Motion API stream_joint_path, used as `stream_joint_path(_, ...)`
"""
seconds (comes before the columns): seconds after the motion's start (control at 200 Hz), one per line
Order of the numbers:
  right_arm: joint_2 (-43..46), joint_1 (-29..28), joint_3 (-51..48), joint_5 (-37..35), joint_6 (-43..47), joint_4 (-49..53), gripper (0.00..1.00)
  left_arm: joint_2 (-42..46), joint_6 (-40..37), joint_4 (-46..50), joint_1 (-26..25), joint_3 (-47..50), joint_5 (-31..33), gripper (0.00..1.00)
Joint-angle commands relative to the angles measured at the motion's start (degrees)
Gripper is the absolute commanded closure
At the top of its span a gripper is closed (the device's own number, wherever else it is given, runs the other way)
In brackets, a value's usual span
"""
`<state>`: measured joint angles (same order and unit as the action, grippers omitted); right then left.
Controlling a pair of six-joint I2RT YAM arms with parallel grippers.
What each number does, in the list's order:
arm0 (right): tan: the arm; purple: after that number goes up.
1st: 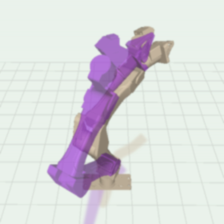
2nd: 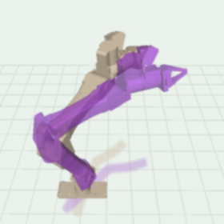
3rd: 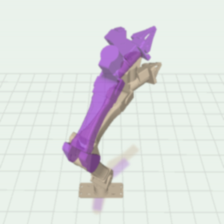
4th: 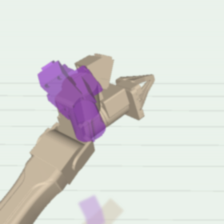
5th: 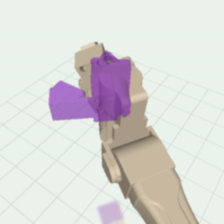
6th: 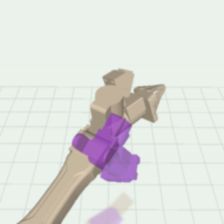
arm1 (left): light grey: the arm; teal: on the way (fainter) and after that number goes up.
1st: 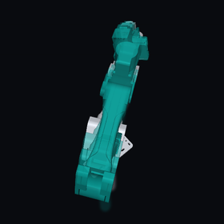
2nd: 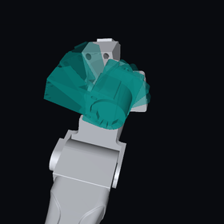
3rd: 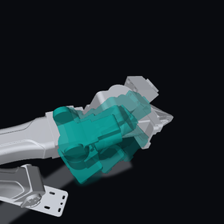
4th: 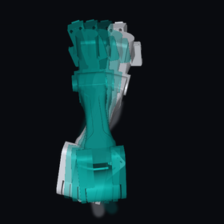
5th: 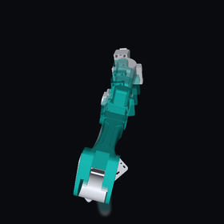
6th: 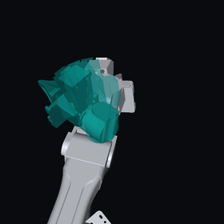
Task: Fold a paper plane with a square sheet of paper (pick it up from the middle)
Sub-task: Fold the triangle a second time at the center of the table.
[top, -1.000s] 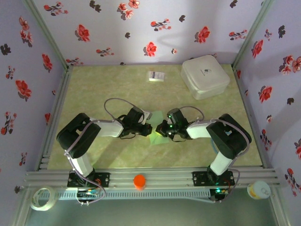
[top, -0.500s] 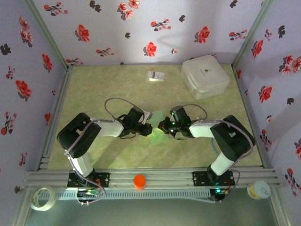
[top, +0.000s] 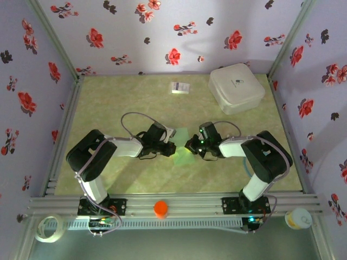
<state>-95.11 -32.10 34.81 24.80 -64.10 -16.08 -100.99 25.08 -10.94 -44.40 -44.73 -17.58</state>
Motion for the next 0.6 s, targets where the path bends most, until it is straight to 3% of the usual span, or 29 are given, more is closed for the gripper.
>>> stream_joint_path(0.0,3.3,1.0,1.8,-0.6,1.0,2.7,0.98,-2.0,-1.4,4.3,-0.1,0.5,0.9,0.96)
stream_joint_path(0.145,1.4,1.3,4.9,-0.5,3.5,7.8,0.98,-2.2,-1.4,4.4,0.0,0.2,0.9,0.96)
stream_joint_path(0.595,-1.1,3.4,-0.4,-7.4,-2.2,5.2,1.0,-2.0,-1.8,4.8,0.2,0.7,0.9,0.96)
